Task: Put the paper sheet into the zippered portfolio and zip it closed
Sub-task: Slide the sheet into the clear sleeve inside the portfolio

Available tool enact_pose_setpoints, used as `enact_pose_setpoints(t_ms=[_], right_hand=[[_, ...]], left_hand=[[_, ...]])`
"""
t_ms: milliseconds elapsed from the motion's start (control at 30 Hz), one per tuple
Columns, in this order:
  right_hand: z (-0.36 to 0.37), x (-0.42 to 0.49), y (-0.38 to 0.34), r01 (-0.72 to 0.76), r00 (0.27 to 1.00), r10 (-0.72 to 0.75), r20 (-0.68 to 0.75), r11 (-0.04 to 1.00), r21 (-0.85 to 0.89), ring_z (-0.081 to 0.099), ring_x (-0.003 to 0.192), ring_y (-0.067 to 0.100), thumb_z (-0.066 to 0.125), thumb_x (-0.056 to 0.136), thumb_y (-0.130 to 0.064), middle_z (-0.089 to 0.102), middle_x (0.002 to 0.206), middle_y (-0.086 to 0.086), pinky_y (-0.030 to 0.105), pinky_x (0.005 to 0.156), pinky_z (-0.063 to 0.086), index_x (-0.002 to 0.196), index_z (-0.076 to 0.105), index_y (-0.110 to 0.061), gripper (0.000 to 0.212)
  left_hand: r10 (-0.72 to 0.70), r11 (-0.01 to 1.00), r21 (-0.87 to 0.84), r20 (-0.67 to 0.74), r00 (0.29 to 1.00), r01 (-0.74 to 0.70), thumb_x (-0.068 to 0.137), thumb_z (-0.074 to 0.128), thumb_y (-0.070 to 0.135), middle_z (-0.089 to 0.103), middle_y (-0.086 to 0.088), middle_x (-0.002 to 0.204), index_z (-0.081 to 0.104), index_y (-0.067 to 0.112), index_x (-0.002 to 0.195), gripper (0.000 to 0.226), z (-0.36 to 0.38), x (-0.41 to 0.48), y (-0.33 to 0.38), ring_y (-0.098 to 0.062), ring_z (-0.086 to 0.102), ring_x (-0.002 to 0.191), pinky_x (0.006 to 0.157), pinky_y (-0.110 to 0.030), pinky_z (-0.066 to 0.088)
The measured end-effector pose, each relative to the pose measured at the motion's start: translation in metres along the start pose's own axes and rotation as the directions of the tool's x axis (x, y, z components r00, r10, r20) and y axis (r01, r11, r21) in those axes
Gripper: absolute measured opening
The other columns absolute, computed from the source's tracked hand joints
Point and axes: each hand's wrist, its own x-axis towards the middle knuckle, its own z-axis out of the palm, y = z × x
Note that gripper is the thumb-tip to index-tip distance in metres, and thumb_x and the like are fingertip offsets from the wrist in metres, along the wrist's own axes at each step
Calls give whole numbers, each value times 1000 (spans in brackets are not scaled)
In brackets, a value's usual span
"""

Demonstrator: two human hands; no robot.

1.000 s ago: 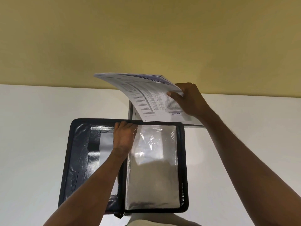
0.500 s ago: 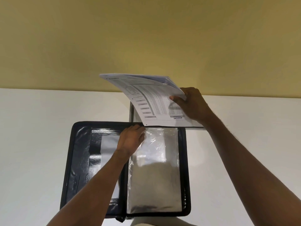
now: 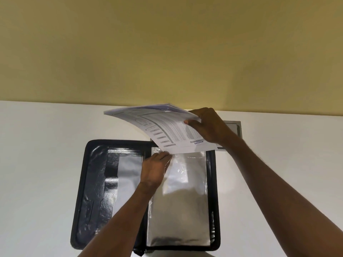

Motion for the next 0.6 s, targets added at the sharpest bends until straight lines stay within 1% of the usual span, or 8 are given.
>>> enact_pose_setpoints(t_ms=[67, 133, 200, 233, 333, 400, 467, 600], right_hand=[[6, 1, 0, -6, 1000, 6, 3, 1000, 12, 36, 54, 14, 66, 96, -20, 47, 55, -5, 25, 54, 28, 63, 53, -24, 35], [12, 3, -1, -8, 1000, 9, -11, 1000, 29, 37, 55, 11, 67, 95, -18, 43, 55, -10, 18, 55, 29, 61, 47, -37, 43], [18, 5, 1, -15, 1000, 16, -13, 999, 43, 39, 58, 19, 67, 94, -18, 45, 58, -8, 26, 57, 33, 65, 49, -32, 37], [20, 7, 3, -26, 1000, 27, -9, 999, 45, 40, 57, 18, 66, 94, -17, 46, 58, -7, 30, 57, 32, 68, 51, -30, 33], [25, 13, 9, -67, 998, 67, -2, 997, 49, 45, 54, 6, 68, 93, -15, 50, 61, -13, 29, 56, 32, 77, 63, -25, 20], [29, 17, 11, -85, 996, 85, -1, 994, 64, 57, 62, 11, 69, 92, -16, 65, 73, -7, 29, 60, 41, 94, 75, -16, 6], [31, 20, 13, -115, 993, 116, -7, 990, 80, 65, 76, 18, 70, 92, -16, 74, 90, 3, 30, 69, 47, 108, 76, -10, 18], [31, 22, 17, -150, 989, 151, 5, 978, 145, 67, 87, 18, 70, 92, -14, 74, 101, 4, 22, 73, 48, 116, 73, -7, 25]], left_hand=[[2, 1000, 1, 21, 1000, -2, 85, 80, 12, 77, 6, 105, 80, 23, 100, 19, 1, 0, 0, -21, 72, 81, 60, -31, 58], [4, 1000, -1, 46, 999, -4, 88, 75, 14, 76, 6, 108, 78, 23, 104, 19, 2, 0, 1, -22, 73, 84, 62, -32, 58], [-2, 1000, -13, 69, 998, 3, 90, 69, 18, 74, 7, 110, 76, 24, 108, 19, 2, 2, 6, -22, 72, 87, 62, -33, 58], [-1, 1000, -16, 81, 997, 3, 91, 69, 20, 74, 7, 111, 76, 25, 109, 20, 2, 3, 10, -21, 72, 87, 61, -33, 58], [32, 999, -23, 116, 993, -29, 90, 73, 23, 74, 5, 105, 74, 24, 105, 16, 1, 9, 34, -22, 71, 82, 57, -32, 56], [49, 998, -39, 133, 990, -44, 92, 68, 26, 73, 4, 99, 73, 23, 101, 11, 2, 14, 54, -22, 69, 79, 56, -32, 55], [55, 998, -23, 147, 988, -52, 92, 66, 28, 72, 4, 92, 73, 23, 98, 10, 4, 18, 72, -21, 68, 76, 55, -30, 53], [13, 1000, 1, 209, 978, -14, 91, 65, 28, 68, 4, 81, 72, 24, 87, 8, 7, 26, 102, -18, 65, 68, 50, -29, 46]])
